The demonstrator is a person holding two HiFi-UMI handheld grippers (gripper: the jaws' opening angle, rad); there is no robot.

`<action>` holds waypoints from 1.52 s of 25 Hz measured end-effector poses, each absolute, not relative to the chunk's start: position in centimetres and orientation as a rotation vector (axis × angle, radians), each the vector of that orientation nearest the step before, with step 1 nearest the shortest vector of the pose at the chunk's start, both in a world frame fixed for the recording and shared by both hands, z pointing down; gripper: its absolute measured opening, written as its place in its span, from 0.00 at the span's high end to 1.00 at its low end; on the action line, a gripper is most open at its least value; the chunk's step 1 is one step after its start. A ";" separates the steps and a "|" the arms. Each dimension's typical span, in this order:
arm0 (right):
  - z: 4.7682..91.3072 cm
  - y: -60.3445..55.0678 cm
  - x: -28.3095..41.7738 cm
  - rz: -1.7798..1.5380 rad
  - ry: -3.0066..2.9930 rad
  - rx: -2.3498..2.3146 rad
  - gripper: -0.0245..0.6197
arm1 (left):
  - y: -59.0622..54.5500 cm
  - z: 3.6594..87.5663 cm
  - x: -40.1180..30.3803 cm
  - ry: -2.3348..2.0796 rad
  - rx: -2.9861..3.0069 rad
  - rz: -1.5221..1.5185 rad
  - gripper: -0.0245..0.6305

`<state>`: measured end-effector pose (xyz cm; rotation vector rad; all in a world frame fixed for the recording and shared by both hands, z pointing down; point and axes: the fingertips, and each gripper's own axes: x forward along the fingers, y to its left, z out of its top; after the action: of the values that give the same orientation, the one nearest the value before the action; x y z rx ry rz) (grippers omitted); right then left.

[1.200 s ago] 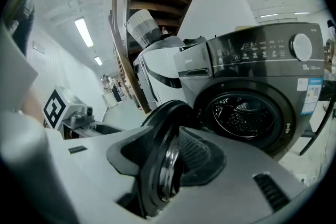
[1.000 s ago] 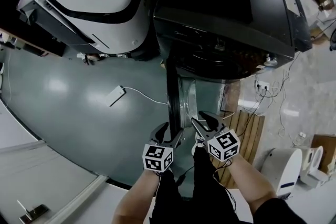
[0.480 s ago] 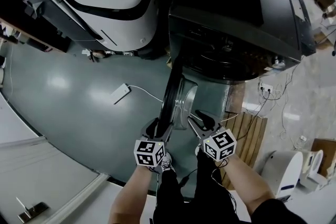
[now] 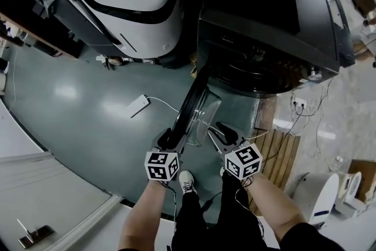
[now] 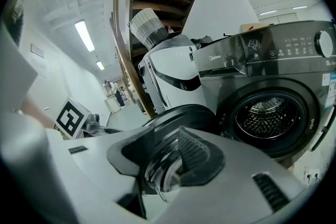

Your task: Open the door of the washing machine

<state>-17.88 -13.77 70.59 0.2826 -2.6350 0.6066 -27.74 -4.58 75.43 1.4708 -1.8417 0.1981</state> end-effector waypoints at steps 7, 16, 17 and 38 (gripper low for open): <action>68.9 -13.2 -17.7 0.605 -2.647 0.308 0.72 | -3.3 72.8 -28.4 -1.853 1.493 0.195 0.56; 61.4 -12.9 -13.9 0.588 -2.701 0.504 0.82 | -2.4 62.8 -25.0 -1.850 1.687 0.089 0.66; 60.3 -13.0 -13.4 0.576 -2.709 0.539 0.85 | -2.3 61.7 -24.6 -1.848 1.713 0.086 0.69; 49.4 -6.1 3.1 0.517 -2.709 0.950 0.94 | 1.9 50.1 -9.9 -1.602 2.117 0.204 0.93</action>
<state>3.06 -6.09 49.35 0.9496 -2.7088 0.5170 -9.89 1.95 50.08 2.1171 -1.6022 0.2041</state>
